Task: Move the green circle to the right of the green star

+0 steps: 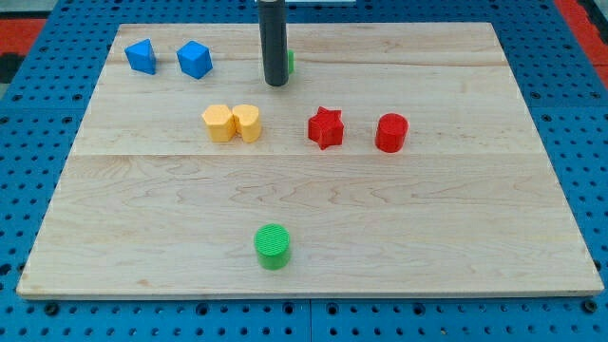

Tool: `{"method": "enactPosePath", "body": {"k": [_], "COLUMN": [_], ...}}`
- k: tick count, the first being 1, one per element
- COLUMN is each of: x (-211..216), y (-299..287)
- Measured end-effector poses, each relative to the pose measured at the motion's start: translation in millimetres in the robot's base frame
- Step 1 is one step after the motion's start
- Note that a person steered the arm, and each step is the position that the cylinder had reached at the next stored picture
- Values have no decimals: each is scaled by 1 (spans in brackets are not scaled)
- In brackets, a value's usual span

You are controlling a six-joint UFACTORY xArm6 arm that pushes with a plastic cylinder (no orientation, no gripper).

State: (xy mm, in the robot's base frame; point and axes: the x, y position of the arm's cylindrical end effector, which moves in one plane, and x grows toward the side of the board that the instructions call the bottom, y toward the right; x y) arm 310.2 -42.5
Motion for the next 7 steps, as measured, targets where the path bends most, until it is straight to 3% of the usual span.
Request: {"method": "enactPosePath", "body": {"k": [2, 3, 4, 5, 6, 7], "x": [1, 26, 86, 177, 264, 282], "y": [-126, -192, -242, -224, -139, -19]}}
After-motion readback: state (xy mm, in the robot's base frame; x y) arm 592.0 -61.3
